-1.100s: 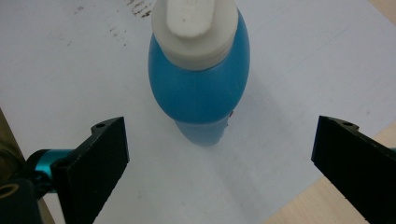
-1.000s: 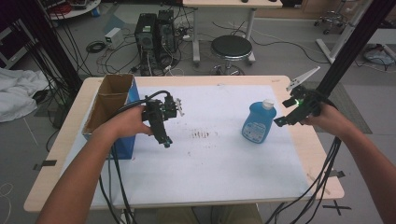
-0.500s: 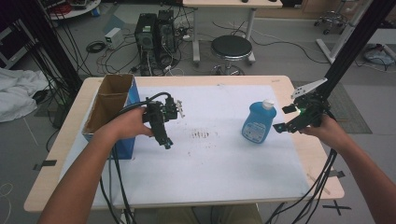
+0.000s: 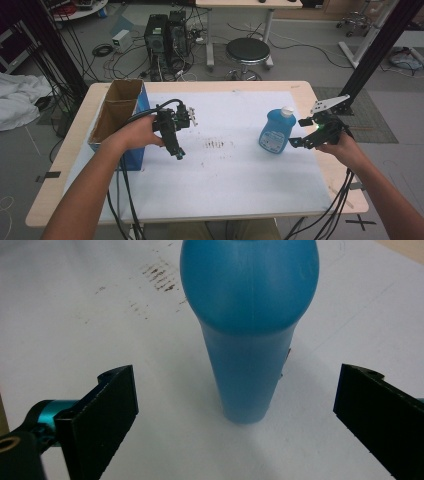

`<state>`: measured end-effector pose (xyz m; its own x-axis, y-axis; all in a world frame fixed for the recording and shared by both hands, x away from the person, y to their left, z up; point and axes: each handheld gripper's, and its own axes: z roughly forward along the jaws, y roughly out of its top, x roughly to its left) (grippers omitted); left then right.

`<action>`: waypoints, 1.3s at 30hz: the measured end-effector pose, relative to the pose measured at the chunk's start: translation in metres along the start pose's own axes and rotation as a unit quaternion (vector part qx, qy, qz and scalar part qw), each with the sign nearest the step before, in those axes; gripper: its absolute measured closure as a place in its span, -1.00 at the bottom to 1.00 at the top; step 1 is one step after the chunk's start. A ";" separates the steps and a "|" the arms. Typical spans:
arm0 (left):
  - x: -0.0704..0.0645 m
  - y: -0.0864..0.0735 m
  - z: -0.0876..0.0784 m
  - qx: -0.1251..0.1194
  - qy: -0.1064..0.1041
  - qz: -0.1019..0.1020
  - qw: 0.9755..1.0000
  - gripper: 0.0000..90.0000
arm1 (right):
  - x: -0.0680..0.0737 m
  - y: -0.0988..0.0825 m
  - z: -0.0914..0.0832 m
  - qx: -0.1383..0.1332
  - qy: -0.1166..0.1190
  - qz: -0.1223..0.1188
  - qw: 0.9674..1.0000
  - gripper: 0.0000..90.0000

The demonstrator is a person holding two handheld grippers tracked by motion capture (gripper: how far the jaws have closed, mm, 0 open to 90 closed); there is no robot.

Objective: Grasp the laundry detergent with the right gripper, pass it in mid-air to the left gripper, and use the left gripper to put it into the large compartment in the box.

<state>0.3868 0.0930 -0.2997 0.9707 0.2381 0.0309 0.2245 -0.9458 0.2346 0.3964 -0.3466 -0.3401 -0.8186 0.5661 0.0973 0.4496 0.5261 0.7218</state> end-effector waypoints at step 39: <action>0.003 -0.006 0.009 -0.004 -0.010 -0.008 1.000 -0.77 | -0.006 -0.013 0.046 -0.083 0.005 0.002 0.997 -0.93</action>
<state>0.3893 0.0977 -0.3100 0.9687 0.2482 0.0079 0.2389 -0.9400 0.2436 0.4119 -0.3272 -0.3818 -0.8210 0.5607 0.1075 0.3887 0.4111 0.8246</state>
